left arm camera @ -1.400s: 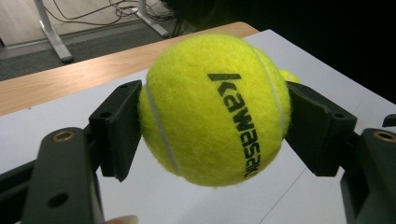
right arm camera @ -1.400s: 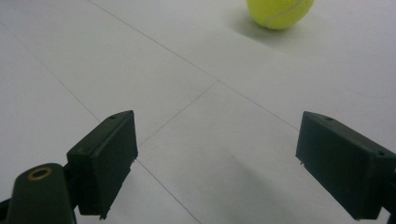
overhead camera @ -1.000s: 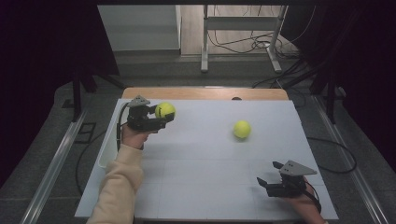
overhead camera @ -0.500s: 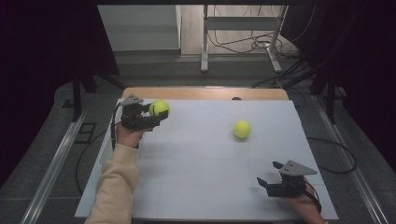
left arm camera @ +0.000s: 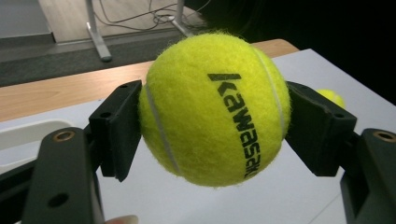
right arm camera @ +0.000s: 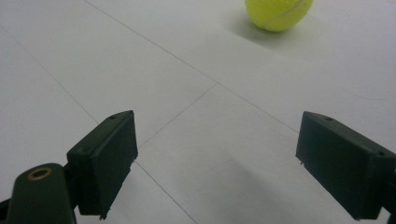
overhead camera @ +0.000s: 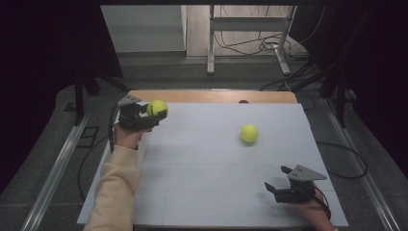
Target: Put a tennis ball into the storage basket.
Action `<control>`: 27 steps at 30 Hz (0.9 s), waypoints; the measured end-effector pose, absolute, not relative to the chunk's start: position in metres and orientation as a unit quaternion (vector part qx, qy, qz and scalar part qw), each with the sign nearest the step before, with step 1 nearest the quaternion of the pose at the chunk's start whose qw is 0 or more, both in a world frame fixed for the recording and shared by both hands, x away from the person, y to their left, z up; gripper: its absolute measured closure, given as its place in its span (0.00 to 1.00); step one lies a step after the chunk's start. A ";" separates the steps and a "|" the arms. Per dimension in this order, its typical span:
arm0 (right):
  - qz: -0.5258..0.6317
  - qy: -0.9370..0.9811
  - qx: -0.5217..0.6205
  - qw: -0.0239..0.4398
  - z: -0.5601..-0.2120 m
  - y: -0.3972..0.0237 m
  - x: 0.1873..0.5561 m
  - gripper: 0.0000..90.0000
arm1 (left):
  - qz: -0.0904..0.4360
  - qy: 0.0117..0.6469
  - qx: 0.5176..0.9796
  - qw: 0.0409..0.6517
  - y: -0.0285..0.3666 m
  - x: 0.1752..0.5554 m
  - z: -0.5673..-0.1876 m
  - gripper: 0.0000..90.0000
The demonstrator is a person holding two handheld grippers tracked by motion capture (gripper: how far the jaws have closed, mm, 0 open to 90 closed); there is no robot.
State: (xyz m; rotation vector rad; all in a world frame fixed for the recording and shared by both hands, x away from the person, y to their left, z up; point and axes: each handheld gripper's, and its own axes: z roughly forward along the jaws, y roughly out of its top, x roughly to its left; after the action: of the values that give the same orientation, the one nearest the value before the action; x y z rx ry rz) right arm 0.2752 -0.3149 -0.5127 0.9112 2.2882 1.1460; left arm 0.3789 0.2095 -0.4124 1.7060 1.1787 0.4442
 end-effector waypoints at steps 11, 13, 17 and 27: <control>0.416 0.823 0.326 0.210 -0.512 -0.315 0.275 0.14 | 0.194 0.506 0.699 0.467 0.226 0.385 -0.410 0.29; 0.416 0.823 0.326 0.210 -0.512 -0.315 0.275 0.14 | 0.195 0.511 0.696 0.465 0.229 0.385 -0.410 0.29; 0.415 0.823 0.326 0.210 -0.512 -0.315 0.275 0.14 | 0.200 0.519 0.693 0.460 0.237 0.385 -0.409 0.29; 0.415 0.823 0.326 0.210 -0.512 -0.315 0.275 0.15 | 0.206 0.533 0.690 0.444 0.249 0.389 -0.413 0.29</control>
State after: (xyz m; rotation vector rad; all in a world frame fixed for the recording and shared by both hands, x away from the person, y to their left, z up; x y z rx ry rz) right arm 0.2752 -0.3150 -0.5115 0.9062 2.2876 1.1552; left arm 0.3891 0.2487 -0.4127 1.7121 1.3219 0.5101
